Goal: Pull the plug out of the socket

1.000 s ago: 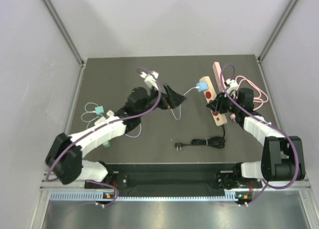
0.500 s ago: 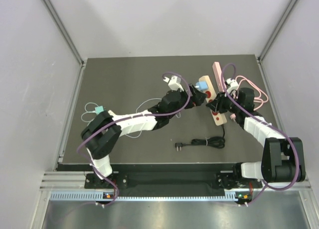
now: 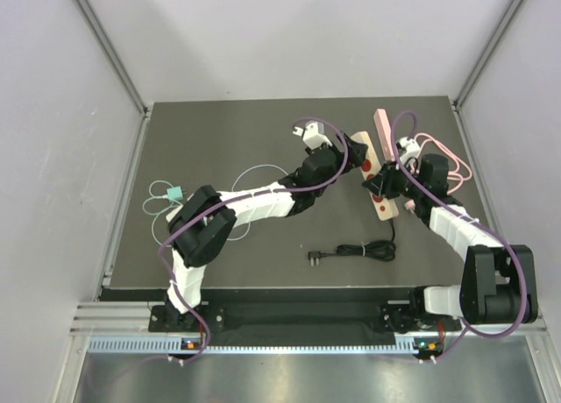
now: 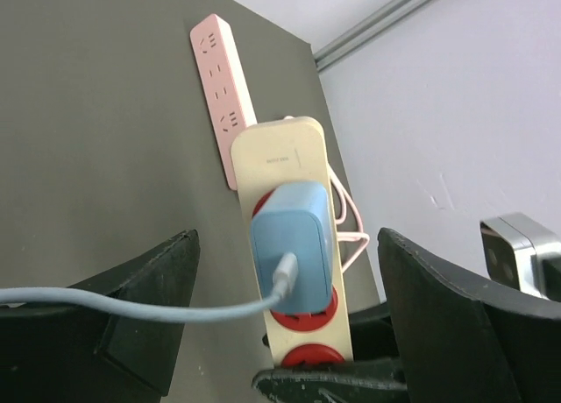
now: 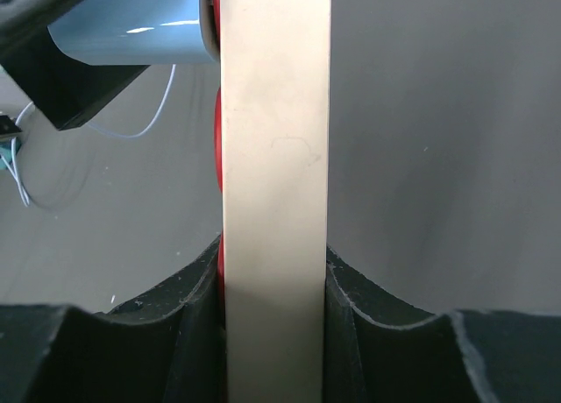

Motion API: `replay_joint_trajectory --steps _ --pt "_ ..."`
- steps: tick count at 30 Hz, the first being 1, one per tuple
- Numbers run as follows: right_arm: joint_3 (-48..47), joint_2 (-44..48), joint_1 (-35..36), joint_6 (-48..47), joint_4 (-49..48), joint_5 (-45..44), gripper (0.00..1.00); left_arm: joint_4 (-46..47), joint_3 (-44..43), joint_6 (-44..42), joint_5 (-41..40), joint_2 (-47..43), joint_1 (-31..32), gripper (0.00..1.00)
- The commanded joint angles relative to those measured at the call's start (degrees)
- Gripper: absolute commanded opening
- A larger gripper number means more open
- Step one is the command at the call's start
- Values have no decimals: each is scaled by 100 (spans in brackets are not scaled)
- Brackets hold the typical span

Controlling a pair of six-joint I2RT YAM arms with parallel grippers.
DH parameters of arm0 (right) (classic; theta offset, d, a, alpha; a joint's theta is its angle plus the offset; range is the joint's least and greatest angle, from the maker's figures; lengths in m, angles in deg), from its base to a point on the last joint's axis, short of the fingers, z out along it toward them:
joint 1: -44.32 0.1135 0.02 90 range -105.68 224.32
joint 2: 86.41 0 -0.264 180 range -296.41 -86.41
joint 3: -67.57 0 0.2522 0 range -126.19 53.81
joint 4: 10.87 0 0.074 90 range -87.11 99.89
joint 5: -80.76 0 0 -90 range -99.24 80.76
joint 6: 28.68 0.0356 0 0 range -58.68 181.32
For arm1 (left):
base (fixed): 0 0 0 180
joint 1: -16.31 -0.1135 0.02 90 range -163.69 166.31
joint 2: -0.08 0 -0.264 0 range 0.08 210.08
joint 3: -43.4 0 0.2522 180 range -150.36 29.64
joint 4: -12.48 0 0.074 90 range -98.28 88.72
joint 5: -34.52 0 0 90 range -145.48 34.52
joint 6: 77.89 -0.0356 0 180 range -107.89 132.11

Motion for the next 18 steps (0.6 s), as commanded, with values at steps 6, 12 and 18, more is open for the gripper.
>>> replay_joint_trajectory --steps 6,12,18 --pt "-152 300 -51 -38 -646 209 0 -478 -712 55 -364 241 -2 75" --pt "-152 344 -51 -91 -637 139 0 -487 -747 -15 -242 259 -11 37" --pt "-152 362 -51 -117 -628 104 0 -355 -739 -77 119 250 -55 0"
